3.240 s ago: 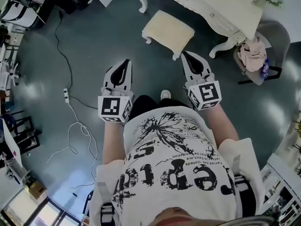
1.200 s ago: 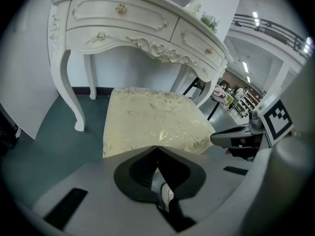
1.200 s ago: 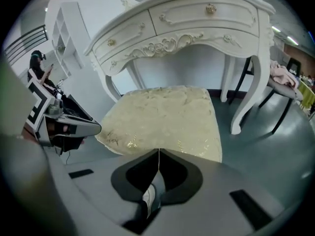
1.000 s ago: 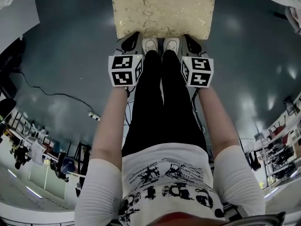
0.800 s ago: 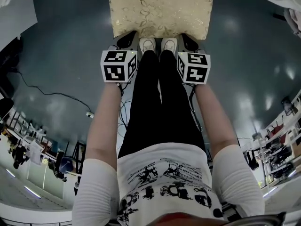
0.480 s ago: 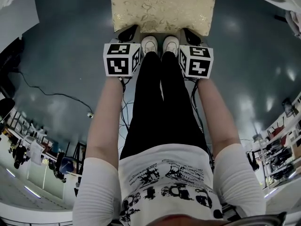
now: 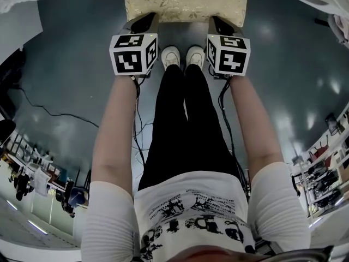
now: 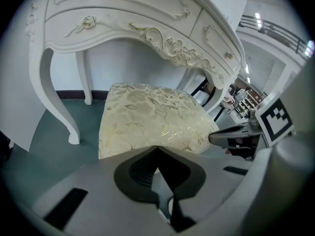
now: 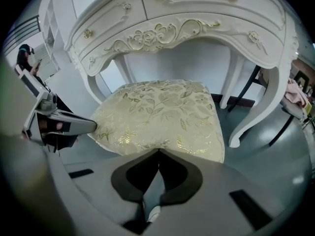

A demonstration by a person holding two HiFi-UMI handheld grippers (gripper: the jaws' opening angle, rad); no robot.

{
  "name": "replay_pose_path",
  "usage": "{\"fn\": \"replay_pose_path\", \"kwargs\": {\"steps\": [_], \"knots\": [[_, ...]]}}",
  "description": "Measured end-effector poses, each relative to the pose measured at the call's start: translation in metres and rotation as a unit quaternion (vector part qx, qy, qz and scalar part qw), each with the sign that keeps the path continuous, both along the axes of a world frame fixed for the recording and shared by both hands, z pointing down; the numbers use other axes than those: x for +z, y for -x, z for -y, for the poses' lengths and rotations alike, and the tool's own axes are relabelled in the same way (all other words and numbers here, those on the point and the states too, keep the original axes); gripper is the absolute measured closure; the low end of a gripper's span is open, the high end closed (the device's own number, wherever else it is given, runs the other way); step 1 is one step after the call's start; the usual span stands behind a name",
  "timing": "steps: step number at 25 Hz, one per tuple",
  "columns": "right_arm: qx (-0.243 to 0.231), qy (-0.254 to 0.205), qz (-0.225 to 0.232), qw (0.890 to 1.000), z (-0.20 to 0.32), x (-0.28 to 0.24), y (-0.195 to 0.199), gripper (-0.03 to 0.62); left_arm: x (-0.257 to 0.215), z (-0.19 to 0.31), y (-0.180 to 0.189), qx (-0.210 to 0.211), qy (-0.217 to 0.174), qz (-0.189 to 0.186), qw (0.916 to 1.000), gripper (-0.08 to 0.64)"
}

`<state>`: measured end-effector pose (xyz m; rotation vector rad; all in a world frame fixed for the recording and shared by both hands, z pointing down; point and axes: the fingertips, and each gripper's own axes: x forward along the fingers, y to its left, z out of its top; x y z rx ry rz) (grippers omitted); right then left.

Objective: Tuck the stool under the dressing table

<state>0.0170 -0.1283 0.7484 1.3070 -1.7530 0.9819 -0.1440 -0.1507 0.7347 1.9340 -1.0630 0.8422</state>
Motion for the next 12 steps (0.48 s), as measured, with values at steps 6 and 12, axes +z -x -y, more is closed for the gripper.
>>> {"fn": "replay_pose_path", "kwargs": {"steps": [6,12], "knots": [[0.0,-0.014,-0.013,1.0,0.037,-0.001,-0.003,0.574,-0.001,0.034,-0.003,-0.004,-0.014,-0.014,0.9998,0.54],[-0.001,-0.026,-0.021,0.999,0.073,0.002,-0.003,0.574,0.002,0.069,-0.003,-0.002,-0.028,-0.018,0.9994,0.54]]}}
